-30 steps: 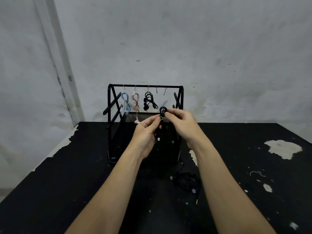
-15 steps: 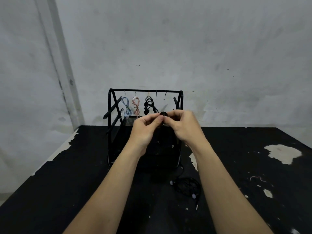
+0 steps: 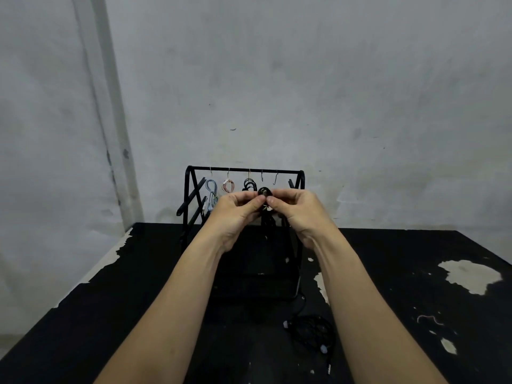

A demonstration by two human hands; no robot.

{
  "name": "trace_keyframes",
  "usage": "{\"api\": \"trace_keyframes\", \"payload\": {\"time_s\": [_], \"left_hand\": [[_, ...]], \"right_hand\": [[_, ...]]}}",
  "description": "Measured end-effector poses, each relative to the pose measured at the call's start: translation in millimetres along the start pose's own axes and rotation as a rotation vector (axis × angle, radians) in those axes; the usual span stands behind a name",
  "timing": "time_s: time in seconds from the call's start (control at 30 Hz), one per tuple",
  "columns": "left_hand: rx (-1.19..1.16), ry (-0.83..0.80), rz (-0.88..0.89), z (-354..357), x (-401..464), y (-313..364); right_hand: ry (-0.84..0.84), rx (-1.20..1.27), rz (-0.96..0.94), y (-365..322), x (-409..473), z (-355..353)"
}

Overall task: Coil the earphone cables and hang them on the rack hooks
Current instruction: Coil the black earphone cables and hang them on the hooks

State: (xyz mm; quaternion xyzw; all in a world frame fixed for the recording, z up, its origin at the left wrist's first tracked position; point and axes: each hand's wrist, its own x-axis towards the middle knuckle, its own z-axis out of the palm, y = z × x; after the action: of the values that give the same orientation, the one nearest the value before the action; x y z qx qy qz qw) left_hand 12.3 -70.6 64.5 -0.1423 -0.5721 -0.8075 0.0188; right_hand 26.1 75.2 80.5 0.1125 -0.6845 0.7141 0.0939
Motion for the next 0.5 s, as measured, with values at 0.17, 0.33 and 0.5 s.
{"api": "trace_keyframes", "payload": {"time_s": [0.17, 0.33, 0.5], "left_hand": [[0.112, 0.075, 0.014, 0.2, 23.0, 1.9], [0.222, 0.15, 0.043, 5.0, 47.4, -2.3], [0.265, 0.199, -0.005, 4.3, 67.5, -14.8]], "right_hand": [[0.08, -0.135, -0.035, 0.8, 20.9, 8.2], [0.2, -0.218, -0.021, 5.8, 41.5, 19.3], [0.346, -0.349, 0.009, 12.8, 59.3, 26.4]]}}
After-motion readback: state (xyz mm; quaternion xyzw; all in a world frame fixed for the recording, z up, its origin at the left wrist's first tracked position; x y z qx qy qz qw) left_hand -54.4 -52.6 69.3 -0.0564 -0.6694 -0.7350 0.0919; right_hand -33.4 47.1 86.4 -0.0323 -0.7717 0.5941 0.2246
